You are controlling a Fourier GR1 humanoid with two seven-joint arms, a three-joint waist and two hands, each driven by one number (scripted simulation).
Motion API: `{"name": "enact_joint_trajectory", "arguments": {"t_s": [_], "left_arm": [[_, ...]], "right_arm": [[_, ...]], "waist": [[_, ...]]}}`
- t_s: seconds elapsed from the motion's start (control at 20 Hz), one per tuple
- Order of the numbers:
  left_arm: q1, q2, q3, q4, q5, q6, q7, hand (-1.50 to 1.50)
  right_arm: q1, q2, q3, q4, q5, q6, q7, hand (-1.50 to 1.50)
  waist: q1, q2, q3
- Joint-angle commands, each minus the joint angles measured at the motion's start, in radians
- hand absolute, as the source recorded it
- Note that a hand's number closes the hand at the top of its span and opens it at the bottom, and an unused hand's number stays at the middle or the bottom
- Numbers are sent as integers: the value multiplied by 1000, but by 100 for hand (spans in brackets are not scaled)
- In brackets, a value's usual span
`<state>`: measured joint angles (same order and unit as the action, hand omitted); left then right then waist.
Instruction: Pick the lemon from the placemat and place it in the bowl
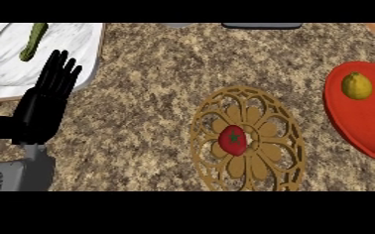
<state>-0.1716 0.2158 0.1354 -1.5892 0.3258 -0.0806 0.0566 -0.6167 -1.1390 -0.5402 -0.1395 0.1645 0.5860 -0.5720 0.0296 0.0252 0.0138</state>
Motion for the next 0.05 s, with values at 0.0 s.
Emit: {"name": "enact_joint_trajectory", "arguments": {"t_s": [0.0], "left_arm": [[6, 14, 10, 7, 6, -16, -5, 0]], "right_arm": [[65, -20, 2, -1, 1, 132, -98, -150]], "waist": [[-7, 0, 2]]}}
